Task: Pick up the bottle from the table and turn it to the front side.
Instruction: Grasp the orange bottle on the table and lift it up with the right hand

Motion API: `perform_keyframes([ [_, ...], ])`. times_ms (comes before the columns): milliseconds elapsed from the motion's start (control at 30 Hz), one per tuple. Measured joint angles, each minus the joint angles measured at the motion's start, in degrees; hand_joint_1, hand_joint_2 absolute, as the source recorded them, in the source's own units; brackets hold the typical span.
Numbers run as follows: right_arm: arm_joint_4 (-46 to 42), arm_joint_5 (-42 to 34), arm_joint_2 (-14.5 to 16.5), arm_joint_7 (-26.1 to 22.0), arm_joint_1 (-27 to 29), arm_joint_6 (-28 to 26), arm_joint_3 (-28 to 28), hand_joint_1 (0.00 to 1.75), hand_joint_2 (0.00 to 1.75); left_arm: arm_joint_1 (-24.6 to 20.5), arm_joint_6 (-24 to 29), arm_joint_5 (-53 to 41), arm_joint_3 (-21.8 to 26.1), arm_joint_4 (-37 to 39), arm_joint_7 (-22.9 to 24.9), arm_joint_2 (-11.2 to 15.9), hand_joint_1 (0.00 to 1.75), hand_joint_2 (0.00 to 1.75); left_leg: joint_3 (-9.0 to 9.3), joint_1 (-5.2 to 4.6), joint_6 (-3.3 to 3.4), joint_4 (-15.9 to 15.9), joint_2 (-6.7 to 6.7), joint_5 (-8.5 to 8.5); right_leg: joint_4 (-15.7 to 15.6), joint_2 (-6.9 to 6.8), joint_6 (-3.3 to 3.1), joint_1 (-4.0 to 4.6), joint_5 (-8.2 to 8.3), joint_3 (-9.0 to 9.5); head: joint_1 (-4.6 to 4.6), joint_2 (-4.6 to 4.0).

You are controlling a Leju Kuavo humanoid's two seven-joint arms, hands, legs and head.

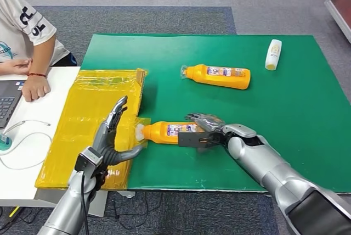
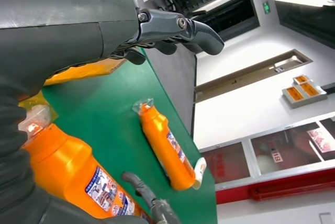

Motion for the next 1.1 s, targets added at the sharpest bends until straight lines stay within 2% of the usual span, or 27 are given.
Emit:
perform_keyframes([
  [400, 1.83, -0.15, 0.56, -0.16, -0.28, -1.19, 0.56, 0.00, 1.75, -0.38, -0.08, 0.19, 0.00, 0.15, 0.00, -0.01, 0.00, 1.75, 0.01, 0.00, 0.00, 0.00, 0.00, 0.01, 0.00, 0.00, 0.00, 0.00, 0.01, 0.00, 0.01, 0.00],
  [433, 1.95, -0.16, 0.60, -0.19, -0.27, -1.28, 0.57, 0.03, 1.75, -0.41, -0.09, 0.21, 0.00, 0.19, 0.00, -0.01, 0.00, 1.75, 0.01, 0.00, 0.00, 0.00, 0.00, 0.01, 0.00, 0.00, 0.00, 0.00, 0.01, 0.00, 0.01, 0.00],
  [567, 2.23, -0.21, 0.72, -0.32, -0.20, -1.73, 0.60, 0.39, 1.75, -0.59, -0.11, 0.23, 0.00, 0.28, 0.00, -0.02, 0.00, 1.75, 0.01, 0.00, 0.00, 0.00, 0.00, 0.01, 0.00, 0.00, 0.00, 0.00, 0.01, 0.00, 0.01, 0.00],
  [600, 2.29, -0.22, 0.74, -0.33, -0.18, -1.78, 0.60, 0.42, 1.75, -0.63, -0.11, 0.23, 0.00, 0.30, 0.00, -0.02, 0.00, 1.75, 0.01, 0.00, 0.00, 0.00, 0.00, 0.01, 0.00, 0.00, -0.01, 0.00, 0.01, -0.01, 0.01, 0.00],
  [767, 2.52, -0.23, 0.77, -0.59, -0.18, -1.63, 0.60, 0.34, 1.75, -0.70, -0.10, 0.32, 0.00, 0.33, 0.00, 0.00, 0.00, 1.75, 0.01, 0.00, -0.01, 0.00, 0.01, 0.01, 0.00, 0.01, -0.01, 0.00, 0.01, -0.01, 0.01, 0.00],
  [1100, 2.93, 1.89, 0.77, 0.76, -1.01, 0.32, 1.17, 0.41, 1.75, -0.74, -0.24, 1.13, 0.56, 0.33, 0.00, 0.03, 0.00, 1.75, 0.03, 0.00, 0.00, 0.00, 0.01, 0.01, 0.00, 0.00, 0.00, 0.00, 0.01, 0.03, 0.01, 0.00],
])
